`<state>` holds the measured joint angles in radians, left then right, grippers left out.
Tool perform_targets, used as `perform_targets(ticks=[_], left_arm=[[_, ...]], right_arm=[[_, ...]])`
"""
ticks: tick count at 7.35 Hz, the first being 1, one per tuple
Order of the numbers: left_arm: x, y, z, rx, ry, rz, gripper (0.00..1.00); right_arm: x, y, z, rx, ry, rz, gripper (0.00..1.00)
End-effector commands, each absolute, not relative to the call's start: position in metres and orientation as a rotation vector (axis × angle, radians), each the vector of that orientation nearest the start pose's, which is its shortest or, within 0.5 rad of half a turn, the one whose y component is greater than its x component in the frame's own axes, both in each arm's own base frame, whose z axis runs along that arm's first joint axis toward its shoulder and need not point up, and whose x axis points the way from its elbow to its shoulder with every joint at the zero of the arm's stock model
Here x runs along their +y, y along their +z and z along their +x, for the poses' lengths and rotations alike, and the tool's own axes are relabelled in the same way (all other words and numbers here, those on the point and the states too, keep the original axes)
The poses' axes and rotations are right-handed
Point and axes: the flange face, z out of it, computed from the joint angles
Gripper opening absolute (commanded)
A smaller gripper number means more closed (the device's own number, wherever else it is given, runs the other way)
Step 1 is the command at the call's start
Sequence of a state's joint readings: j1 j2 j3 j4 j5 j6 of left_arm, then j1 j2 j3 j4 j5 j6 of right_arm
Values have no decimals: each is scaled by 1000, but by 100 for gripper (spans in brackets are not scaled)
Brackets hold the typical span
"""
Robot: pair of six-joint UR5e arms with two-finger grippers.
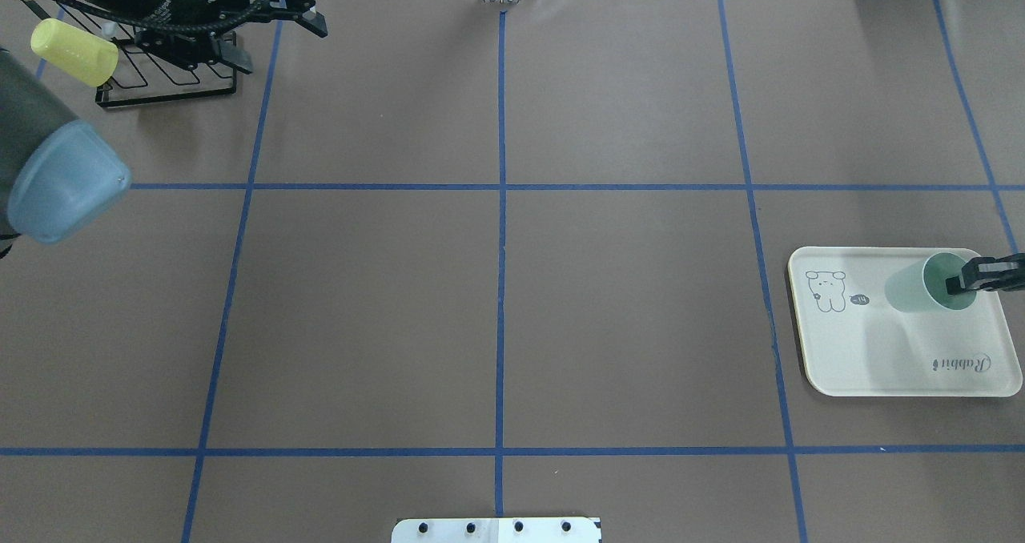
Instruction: Left arm grabs green cup and hands to right arm on tray
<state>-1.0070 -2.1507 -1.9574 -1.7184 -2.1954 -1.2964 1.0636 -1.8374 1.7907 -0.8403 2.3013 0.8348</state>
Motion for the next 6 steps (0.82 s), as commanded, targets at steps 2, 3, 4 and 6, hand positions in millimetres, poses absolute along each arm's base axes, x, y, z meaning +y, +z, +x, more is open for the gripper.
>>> perform_targets(ticks=[2,3,4,6], left_arm=[[-523,142,244,1194,-292,193,100],[-523,142,245,1194,-291,192,100],[-523,142,245,1194,-291,192,100],[-523,142,245,1193,-291,191,100]], right_arm=[[-385,591,-159,-907,34,20,0],[-382,593,-166,-903,20,10,0],[-380,594,-170,-902,11,4,0],[-380,596,-170,-897,15,-5,86]])
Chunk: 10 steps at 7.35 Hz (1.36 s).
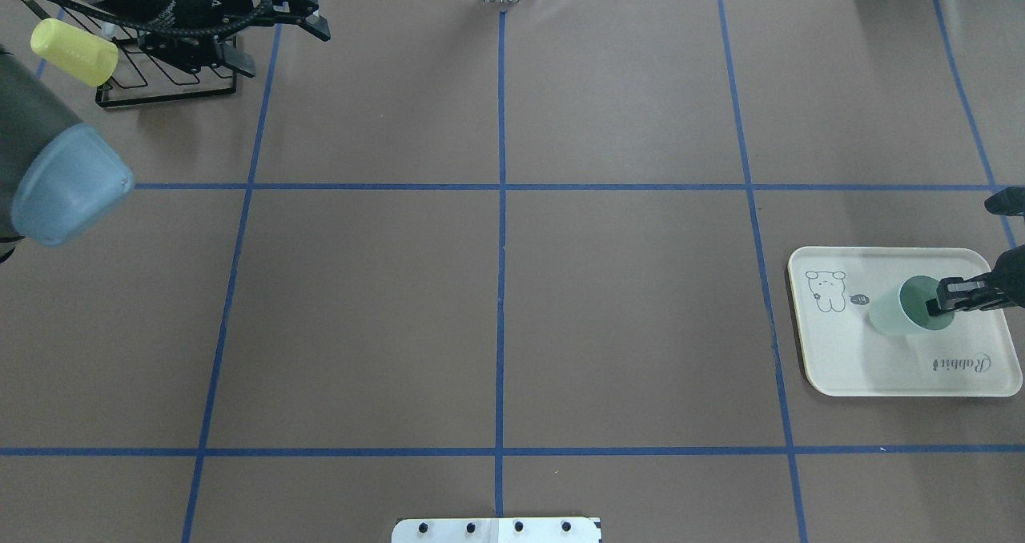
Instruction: Left arm grabs green cup and hands to right arm on tray
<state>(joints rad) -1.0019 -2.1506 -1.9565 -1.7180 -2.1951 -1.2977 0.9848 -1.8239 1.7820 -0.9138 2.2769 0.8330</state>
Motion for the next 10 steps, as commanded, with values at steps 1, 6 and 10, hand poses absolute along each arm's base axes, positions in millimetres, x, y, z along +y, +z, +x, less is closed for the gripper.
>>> perform_targets(ticks=[1,6,10], left_arm=[[-523,143,245,1191,-294,188,100],[-501,260,199,1029,-156,255,100],[-443,437,99,786,114,260,100]], right_arm=[[-382,597,-166,-894,26,-3,100],[-402,580,-82,-986,65,102,100],[-403,597,1,-977,94,138,100]])
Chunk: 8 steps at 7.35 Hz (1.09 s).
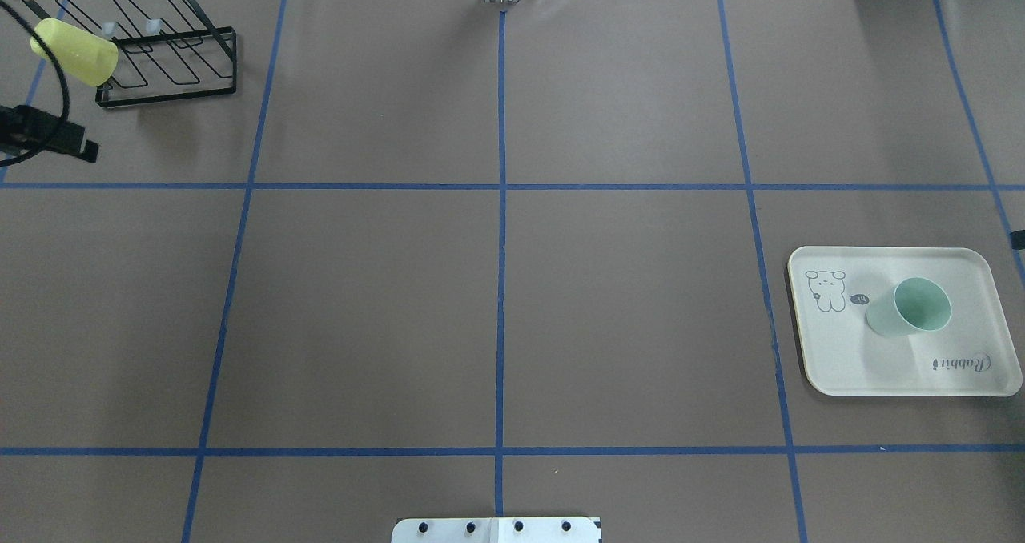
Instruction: Left arm grabs green cup and hands to right arm on tray
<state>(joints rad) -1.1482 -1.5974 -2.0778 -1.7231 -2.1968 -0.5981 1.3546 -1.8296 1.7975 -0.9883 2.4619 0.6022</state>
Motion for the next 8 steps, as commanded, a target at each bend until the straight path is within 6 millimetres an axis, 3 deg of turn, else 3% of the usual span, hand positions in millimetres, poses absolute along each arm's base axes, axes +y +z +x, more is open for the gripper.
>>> perform_targets(ticks=[1,2,3,4,8], left_arm=[[-418,475,81,776,146,209,100],[-394,512,51,786,195,176,100],[-371,532,21,787,177,162,100],[-350,548,15,812,154,114,100],[-351,568,16,813,138,72,100]], right_arm=[[-403,608,31,-940,50,150,100],[-416,607,48,-911,16,142,100],[-432,602,57,-895,-9,131,100],[-438,598,60,-878,-39,140,100],[-484,561,35,-796,-97,128,100]])
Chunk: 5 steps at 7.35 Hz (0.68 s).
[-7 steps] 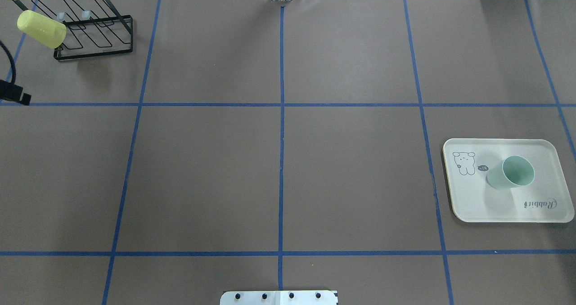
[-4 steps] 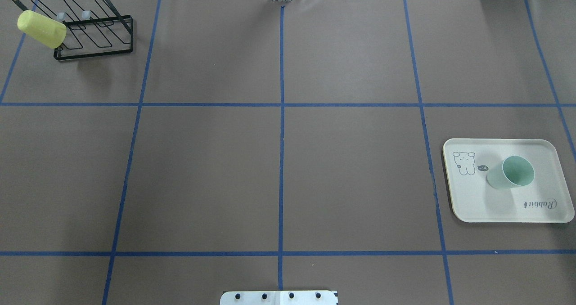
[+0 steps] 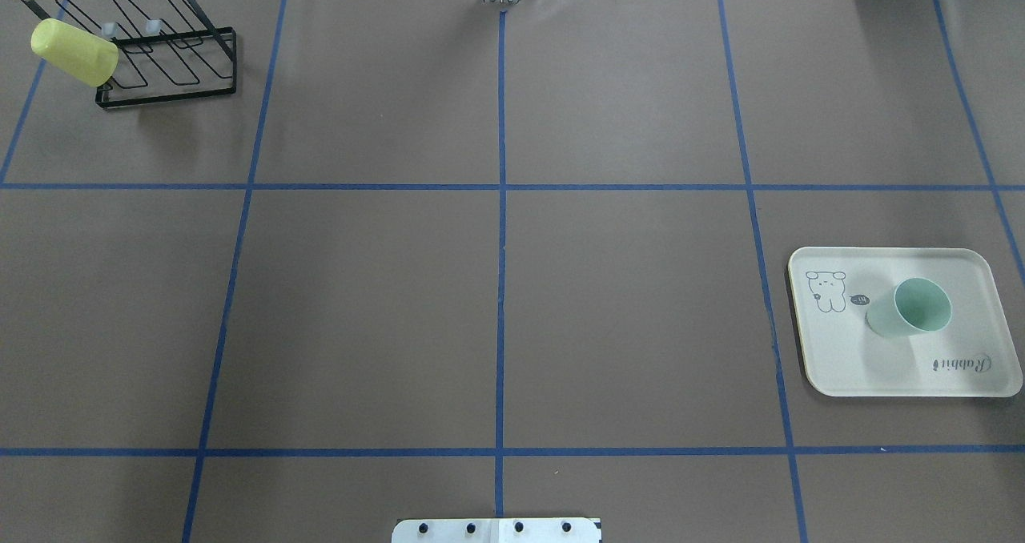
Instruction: Left arm grabs green cup and hands to right arm on tray
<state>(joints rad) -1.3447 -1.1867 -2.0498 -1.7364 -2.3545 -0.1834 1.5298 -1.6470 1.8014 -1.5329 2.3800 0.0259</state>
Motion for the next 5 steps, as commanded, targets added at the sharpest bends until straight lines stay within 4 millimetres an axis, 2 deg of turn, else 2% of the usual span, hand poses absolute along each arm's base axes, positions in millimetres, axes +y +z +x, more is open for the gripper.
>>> perform_targets(ticks=[1,2,3,4,5], left_arm=[[-351,567,17,822,140,72,100],[-346,571,12,893,115,37,100],[-350,577,-19,958,20,52,100],[-354,578,-25,954,10,66,100],[-355,586,-32,940,7,78,100]], right_arm=[[-483,563,35,-797,-89,107,100],[-483,563,35,-798,-89,107,100],[-484,564,35,-795,-89,107,100],[-486,563,36,-786,-89,111,100],[-479,569,36,-784,-86,101,100]])
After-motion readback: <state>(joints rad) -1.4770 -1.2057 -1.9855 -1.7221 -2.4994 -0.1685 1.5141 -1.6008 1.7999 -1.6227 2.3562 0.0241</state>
